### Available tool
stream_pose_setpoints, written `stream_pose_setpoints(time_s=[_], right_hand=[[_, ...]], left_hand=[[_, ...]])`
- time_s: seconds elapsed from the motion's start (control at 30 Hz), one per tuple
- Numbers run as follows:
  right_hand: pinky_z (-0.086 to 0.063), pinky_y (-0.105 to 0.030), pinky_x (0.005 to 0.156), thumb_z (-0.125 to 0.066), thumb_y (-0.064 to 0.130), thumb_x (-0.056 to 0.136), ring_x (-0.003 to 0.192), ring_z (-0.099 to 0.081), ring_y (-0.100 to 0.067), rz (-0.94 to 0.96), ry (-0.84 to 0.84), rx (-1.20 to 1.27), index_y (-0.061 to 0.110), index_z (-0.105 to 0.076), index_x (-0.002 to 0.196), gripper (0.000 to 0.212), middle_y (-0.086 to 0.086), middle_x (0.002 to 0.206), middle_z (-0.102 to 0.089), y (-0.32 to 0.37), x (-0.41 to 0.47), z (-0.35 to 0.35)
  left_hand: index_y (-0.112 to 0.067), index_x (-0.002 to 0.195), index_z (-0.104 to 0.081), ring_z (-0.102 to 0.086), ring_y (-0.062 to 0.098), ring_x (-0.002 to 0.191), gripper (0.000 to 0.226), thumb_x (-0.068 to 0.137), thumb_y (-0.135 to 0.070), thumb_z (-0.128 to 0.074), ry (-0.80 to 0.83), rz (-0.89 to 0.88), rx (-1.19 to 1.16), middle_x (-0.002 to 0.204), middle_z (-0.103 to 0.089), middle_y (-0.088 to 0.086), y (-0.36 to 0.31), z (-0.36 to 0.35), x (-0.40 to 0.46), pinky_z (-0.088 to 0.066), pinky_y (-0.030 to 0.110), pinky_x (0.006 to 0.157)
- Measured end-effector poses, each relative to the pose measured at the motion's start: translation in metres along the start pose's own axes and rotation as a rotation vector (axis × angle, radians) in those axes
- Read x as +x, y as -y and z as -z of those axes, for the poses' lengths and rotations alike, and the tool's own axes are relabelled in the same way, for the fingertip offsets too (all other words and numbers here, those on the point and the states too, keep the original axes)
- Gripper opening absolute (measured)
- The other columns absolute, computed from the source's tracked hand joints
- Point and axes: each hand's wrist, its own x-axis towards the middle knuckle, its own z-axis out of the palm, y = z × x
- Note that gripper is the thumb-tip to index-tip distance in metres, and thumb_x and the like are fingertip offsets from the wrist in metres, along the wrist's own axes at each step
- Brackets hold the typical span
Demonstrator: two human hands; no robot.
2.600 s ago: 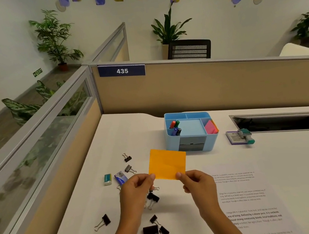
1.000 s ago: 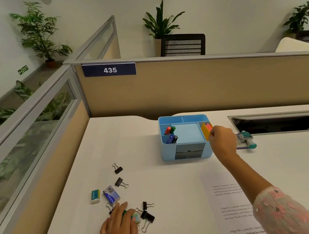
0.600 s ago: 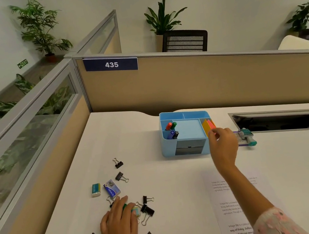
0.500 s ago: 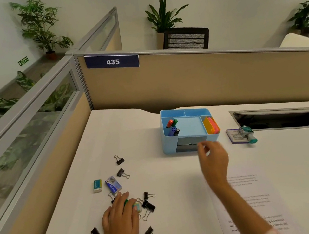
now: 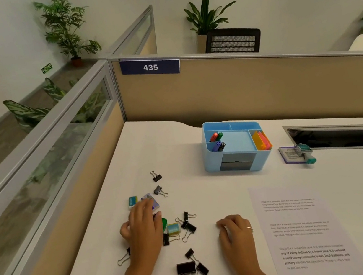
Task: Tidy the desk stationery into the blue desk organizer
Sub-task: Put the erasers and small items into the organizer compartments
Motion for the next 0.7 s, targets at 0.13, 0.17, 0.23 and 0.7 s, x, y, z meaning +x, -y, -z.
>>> stream_pose_setpoints(time_s=[0.13, 0.17, 0.23, 0.7], right_hand=[[-0.037, -0.029, 0.073, -0.068, -0.008, 0.074, 0.081, -0.051, -0.020, 0.017, -0.007, -0.007, 0.011, -0.072, 0.081, 0.020, 0.000, 0.087, -0.060, 0.000, -0.004, 0.002], [-0.038, -0.030, 0.072, -0.069, -0.008, 0.073, 0.080, -0.052, -0.021, 0.025, -0.010, -0.008, 0.011, -0.072, 0.080, 0.021, 0.000, 0.086, -0.060, -0.001, -0.006, 0.003], [-0.038, -0.029, 0.069, -0.070, -0.009, 0.072, 0.078, -0.052, -0.021, 0.038, -0.011, -0.006, 0.012, -0.071, 0.079, 0.022, 0.001, 0.084, -0.060, -0.005, -0.009, 0.003], [-0.054, -0.027, 0.082, -0.077, 0.033, 0.075, 0.104, -0.063, -0.002, -0.336, 0.519, 0.729, 0.040, -0.064, 0.111, 0.039, 0.023, 0.116, -0.063, 0.026, 0.010, 0.047]], left_hand=[[-0.025, 0.135, -0.039, -0.024, 0.020, 0.135, 0.054, 0.085, -0.032, -0.059, 0.215, 0.044, 0.123, 0.137, -0.045, -0.007, 0.009, 0.005, 0.034, -0.023, 0.042, 0.091], [-0.027, 0.138, -0.034, -0.020, 0.019, 0.135, 0.059, 0.085, -0.035, -0.057, 0.254, 0.046, 0.149, 0.138, -0.042, -0.010, 0.010, 0.005, 0.041, -0.022, 0.041, 0.092], [-0.029, 0.140, -0.029, -0.020, 0.018, 0.133, 0.063, 0.085, -0.038, -0.056, 0.294, 0.041, 0.179, 0.135, -0.045, -0.012, 0.012, 0.004, 0.051, -0.020, 0.038, 0.089], [-0.041, 0.126, -0.032, -0.060, -0.002, 0.096, 0.064, 0.074, -0.043, -0.069, 0.562, -0.054, -0.604, 0.111, -0.052, -0.026, -0.035, 0.030, -0.004, -0.055, 0.022, 0.077]])
